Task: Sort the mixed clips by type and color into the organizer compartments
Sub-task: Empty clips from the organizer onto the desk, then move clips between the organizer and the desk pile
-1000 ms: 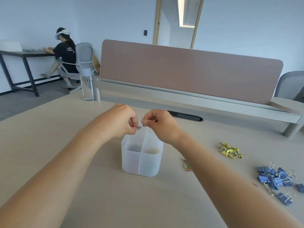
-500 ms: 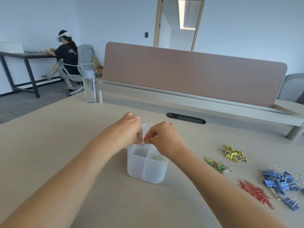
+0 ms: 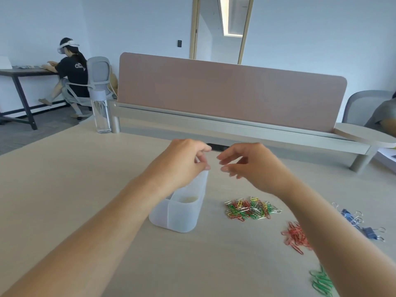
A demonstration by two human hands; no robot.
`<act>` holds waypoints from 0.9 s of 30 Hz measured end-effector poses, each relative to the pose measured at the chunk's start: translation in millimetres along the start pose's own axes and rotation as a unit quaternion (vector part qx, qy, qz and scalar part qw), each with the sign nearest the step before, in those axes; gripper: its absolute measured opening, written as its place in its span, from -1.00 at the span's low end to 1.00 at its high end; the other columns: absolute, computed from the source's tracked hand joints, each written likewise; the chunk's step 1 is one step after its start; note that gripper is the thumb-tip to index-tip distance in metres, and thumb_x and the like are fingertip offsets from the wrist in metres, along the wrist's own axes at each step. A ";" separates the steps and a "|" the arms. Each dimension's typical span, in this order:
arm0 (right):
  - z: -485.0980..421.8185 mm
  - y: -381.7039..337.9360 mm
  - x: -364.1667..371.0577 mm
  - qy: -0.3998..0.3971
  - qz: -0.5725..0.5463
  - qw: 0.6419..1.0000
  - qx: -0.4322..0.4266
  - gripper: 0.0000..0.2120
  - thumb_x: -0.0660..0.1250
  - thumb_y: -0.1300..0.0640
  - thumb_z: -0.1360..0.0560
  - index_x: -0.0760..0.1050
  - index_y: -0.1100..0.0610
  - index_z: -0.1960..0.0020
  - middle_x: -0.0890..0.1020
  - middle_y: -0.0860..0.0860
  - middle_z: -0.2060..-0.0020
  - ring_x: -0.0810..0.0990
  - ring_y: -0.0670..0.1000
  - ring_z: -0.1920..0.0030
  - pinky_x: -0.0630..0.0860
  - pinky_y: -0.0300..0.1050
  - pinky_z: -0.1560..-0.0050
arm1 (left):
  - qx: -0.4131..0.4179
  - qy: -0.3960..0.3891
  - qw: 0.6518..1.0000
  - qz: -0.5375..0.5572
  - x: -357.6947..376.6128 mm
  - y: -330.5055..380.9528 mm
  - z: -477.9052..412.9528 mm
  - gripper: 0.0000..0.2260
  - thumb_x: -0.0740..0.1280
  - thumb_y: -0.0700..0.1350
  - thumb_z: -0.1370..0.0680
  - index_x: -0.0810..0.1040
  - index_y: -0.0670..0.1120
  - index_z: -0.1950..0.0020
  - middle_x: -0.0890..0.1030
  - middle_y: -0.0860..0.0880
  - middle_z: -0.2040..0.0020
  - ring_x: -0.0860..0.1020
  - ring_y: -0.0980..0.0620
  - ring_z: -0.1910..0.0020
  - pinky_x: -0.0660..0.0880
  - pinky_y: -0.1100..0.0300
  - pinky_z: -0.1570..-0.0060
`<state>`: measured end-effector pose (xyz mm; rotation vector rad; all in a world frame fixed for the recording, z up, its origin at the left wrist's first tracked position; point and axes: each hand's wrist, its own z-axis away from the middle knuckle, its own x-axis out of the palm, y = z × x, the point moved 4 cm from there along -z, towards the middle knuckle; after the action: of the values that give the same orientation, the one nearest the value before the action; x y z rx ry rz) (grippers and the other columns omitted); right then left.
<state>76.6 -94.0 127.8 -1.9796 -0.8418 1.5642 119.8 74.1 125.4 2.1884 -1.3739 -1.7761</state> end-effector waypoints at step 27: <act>140.9 166.8 -77.9 -0.053 0.222 0.935 0.271 -0.46 0.56 0.02 -0.33 0.51 -0.04 -0.27 0.52 -0.14 -0.13 0.50 -0.13 0.01 0.39 -0.36 0.11 | 0.044 -0.361 0.930 -0.059 206.0 123.2 -5.0 -0.25 0.52 0.10 -0.40 0.31 -0.03 -0.51 0.28 -0.03 -0.39 0.43 -0.11 -0.31 0.42 0.02 -0.27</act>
<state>-44.1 -267.0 31.6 -1.7450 0.0396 1.9039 43.5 -131.0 26.5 1.7285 -1.4404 -2.7892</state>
